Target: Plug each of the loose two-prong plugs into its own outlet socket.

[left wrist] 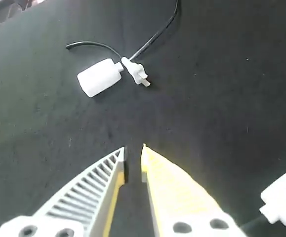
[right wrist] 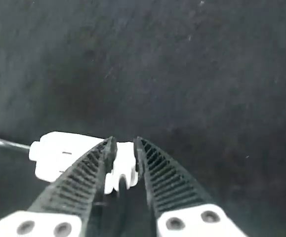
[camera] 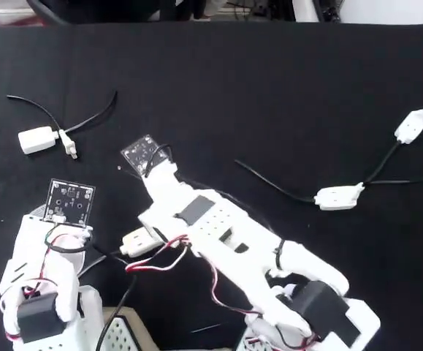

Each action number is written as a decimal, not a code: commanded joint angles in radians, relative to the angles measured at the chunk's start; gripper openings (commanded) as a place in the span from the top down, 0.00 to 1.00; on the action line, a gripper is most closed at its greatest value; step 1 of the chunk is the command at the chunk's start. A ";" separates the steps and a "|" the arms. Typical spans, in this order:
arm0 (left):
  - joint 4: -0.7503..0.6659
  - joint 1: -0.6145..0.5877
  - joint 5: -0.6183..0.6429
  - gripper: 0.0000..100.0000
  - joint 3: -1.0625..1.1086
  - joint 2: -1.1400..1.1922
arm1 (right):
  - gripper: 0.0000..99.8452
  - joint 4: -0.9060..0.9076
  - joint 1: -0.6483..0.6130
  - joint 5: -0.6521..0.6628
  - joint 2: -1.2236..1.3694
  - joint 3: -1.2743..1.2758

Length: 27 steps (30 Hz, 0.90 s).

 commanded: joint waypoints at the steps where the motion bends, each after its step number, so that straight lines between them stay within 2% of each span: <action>1: -0.018 -0.008 -0.002 0.93 -0.007 -0.005 | 0.99 0.011 -0.018 -0.032 -0.081 -0.030; 12: -0.017 -0.008 0.000 0.93 -0.005 -0.005 | 0.99 -0.008 -0.021 -0.129 -0.248 0.074; 27: -0.014 -0.008 0.000 0.93 -0.004 -0.003 | 0.99 -0.021 -0.124 -0.209 -0.087 0.050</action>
